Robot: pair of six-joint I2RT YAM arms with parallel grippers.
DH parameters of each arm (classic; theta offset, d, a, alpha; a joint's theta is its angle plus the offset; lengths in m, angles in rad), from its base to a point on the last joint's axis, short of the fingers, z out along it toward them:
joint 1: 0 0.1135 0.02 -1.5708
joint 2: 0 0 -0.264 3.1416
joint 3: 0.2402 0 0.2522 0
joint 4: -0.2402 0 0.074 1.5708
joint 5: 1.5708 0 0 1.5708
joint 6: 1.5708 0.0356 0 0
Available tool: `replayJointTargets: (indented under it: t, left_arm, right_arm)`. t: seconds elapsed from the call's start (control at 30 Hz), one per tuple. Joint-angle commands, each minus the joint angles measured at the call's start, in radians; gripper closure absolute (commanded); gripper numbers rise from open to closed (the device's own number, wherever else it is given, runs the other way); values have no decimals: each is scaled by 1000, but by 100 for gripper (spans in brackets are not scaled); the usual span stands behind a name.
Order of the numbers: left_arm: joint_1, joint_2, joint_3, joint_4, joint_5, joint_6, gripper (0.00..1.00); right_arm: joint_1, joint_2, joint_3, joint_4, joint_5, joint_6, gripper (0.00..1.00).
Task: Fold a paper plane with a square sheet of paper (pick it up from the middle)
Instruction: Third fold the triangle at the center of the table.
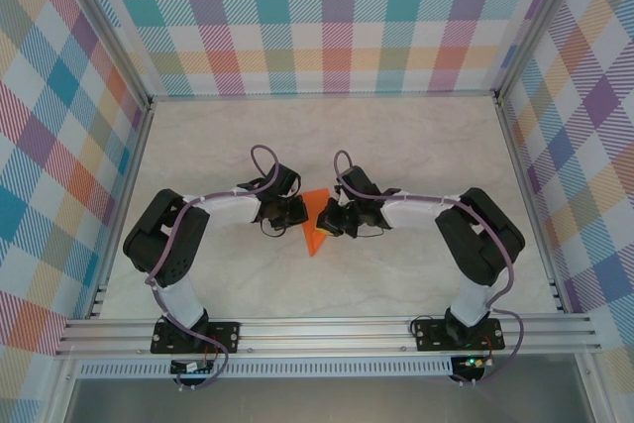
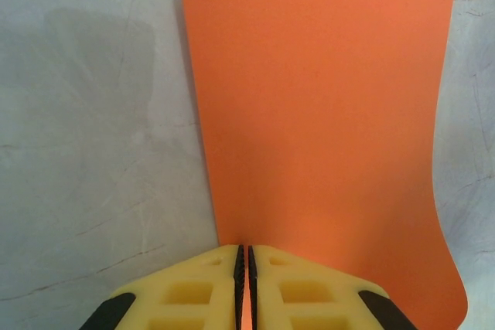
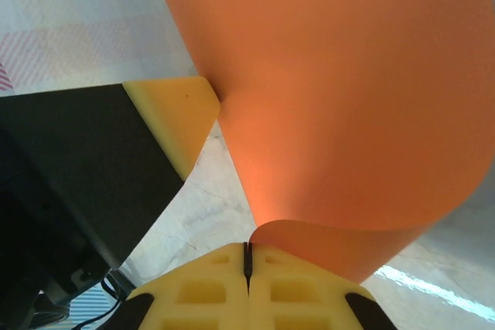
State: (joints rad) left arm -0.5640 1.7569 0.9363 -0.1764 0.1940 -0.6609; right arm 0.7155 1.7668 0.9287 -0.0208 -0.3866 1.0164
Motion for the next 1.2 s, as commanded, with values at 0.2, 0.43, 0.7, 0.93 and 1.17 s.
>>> replayJointTargets:
  t: [0.2,0.43,0.7,0.93,1.17]
  left_arm:
    - [9,10,19,-38,11,18,87]
    - [9,-22,28,-52,11,21,87]
    - [12,-76,59,-60,-37,28,80]
    - [15,13,79,-54,-34,23,85]
    - [15,34,73,-93,-38,12,90]
  right_arm:
    - [6,69,51,56,-58,-52,100]
    - [6,98,58,71,-63,-55,100]
    - [6,119,59,71,-61,-58,100]
    - [6,119,56,92,-65,-64,100]
    - [6,127,57,115,-76,-66,100]
